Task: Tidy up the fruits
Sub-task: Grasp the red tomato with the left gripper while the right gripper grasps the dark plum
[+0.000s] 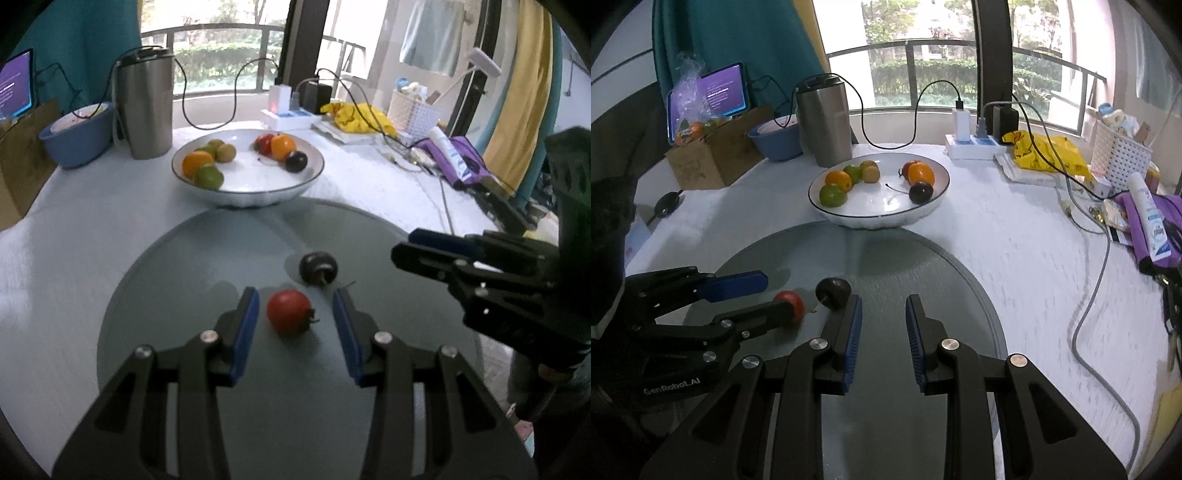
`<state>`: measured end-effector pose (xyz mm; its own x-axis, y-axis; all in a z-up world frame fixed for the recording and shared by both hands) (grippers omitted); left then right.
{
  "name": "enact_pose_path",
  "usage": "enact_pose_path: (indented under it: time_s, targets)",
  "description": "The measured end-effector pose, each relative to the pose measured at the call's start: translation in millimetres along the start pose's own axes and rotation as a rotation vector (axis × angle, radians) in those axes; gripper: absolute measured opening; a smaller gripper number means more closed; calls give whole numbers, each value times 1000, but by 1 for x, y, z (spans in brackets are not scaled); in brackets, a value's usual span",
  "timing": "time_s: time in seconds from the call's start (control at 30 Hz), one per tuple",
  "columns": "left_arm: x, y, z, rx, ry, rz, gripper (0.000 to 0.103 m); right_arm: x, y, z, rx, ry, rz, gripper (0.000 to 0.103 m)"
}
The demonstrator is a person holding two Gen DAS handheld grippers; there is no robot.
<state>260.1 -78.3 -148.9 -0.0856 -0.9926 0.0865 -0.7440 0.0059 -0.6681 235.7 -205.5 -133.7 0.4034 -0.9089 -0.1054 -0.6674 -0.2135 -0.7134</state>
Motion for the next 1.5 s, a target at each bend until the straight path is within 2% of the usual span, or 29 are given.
enact_pose_path:
  time_s: [0.33, 0.47, 0.63, 0.87, 0.93, 1.5]
  targets:
    - [-4, 10, 15, -39, -20, 11, 42, 1, 6, 5, -6, -19, 15, 26]
    - [-1, 10, 13, -23, -17, 37, 32, -2, 8, 8, -18, -24, 14, 26]
    - [-2, 10, 12, -16, 2, 43, 29, -11, 11, 14, -39, -23, 0, 26]
    - [-15, 8, 7, 6, -4, 37, 29, -25, 13, 24, -67, -36, -13, 27]
    - [-22, 9, 6, 8, -3, 23, 29, -28, 11, 27, -70, -40, -20, 34]
    - [-56, -3, 2, 34, -17, -25, 29, -35, -3, 63, -120, -27, -20, 35]
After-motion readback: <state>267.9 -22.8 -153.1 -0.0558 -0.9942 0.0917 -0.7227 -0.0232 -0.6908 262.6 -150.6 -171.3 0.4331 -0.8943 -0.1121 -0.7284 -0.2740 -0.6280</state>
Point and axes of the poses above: each gripper's, at about its wrist camera, not at the fingertips, and z roughly the way its jaws point, x to its right, y to its underside, the point moved 5 cm from there along z, roughly the way its jaws point, and after that the axes turned 5 degrees about -y, right-handed, at the moved point
